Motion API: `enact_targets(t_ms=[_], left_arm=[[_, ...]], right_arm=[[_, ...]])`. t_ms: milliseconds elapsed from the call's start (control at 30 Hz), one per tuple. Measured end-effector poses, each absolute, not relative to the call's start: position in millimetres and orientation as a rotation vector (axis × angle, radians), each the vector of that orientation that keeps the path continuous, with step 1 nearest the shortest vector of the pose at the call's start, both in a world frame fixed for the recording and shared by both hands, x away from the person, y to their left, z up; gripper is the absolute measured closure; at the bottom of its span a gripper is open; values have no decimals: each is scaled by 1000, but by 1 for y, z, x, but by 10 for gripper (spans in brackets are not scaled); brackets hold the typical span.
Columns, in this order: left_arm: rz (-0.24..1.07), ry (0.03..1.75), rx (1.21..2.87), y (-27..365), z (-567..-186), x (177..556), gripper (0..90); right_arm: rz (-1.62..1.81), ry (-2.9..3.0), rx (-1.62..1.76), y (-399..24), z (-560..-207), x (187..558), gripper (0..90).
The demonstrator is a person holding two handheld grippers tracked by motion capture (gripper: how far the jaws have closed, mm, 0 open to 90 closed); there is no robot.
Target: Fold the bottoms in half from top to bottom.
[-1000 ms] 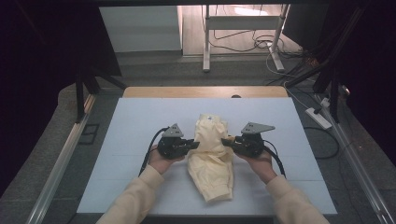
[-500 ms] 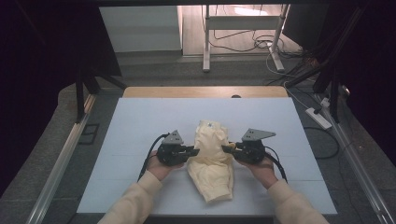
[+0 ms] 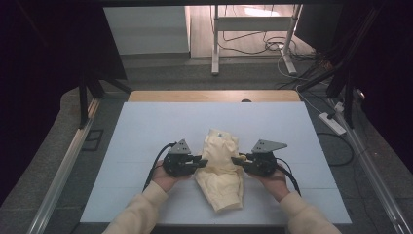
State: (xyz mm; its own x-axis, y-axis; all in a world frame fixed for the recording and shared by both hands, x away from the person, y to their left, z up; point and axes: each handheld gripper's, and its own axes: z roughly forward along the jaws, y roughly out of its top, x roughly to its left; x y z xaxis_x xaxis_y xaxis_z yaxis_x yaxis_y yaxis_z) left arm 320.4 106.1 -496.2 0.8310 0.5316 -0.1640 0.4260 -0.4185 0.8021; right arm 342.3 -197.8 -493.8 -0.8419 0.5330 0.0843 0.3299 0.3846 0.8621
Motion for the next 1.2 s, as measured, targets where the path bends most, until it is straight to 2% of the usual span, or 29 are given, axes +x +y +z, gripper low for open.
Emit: enact_targets(t_ms=[800, 933, 1200], left_arm=[[106, 677, 2115, 105, -505, 307, 658], [94, 672, 2124, 104, -507, 305, 622], [84, 693, 2121, 112, -502, 295, 454]], right_arm=[[1412, 2460, 722, -201, -500, 318, 723], [1407, 2465, 709, -201, -501, 314, 711], [1384, 2470, 656, -204, -497, 301, 629]])
